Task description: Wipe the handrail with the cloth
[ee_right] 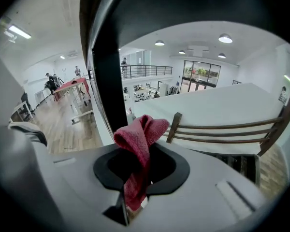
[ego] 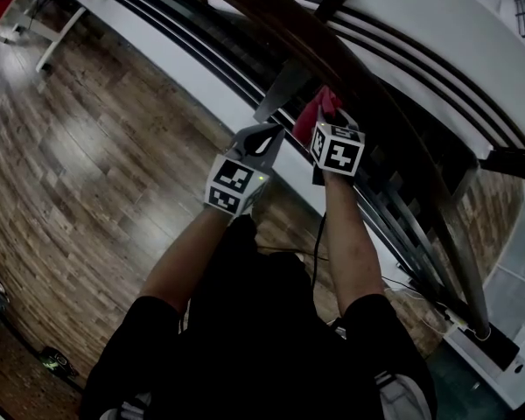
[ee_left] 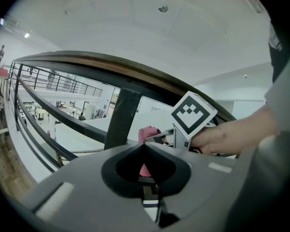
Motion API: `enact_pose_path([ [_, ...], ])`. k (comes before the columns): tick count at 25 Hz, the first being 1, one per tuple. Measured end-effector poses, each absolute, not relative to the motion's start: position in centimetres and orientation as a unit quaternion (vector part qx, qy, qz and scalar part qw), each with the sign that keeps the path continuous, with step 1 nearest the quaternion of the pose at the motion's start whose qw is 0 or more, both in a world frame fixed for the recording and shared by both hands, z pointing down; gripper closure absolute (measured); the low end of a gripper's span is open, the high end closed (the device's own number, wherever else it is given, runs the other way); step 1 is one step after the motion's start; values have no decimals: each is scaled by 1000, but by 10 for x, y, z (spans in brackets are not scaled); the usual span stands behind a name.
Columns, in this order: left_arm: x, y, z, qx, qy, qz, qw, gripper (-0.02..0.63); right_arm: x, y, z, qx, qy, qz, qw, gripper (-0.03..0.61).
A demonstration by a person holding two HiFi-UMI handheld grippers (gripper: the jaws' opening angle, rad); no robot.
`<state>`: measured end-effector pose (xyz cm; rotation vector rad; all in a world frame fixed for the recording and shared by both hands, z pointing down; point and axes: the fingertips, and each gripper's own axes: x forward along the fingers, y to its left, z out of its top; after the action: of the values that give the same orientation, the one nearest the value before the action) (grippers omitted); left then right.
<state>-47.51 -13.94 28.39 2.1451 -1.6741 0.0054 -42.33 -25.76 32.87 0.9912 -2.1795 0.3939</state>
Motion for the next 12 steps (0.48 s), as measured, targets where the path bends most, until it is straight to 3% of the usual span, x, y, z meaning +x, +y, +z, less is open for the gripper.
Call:
enact_pose_path([
  [12, -424, -139, 274, 803, -560, 31, 202, 615, -377, -249, 333, 404, -828, 177, 345, 523],
])
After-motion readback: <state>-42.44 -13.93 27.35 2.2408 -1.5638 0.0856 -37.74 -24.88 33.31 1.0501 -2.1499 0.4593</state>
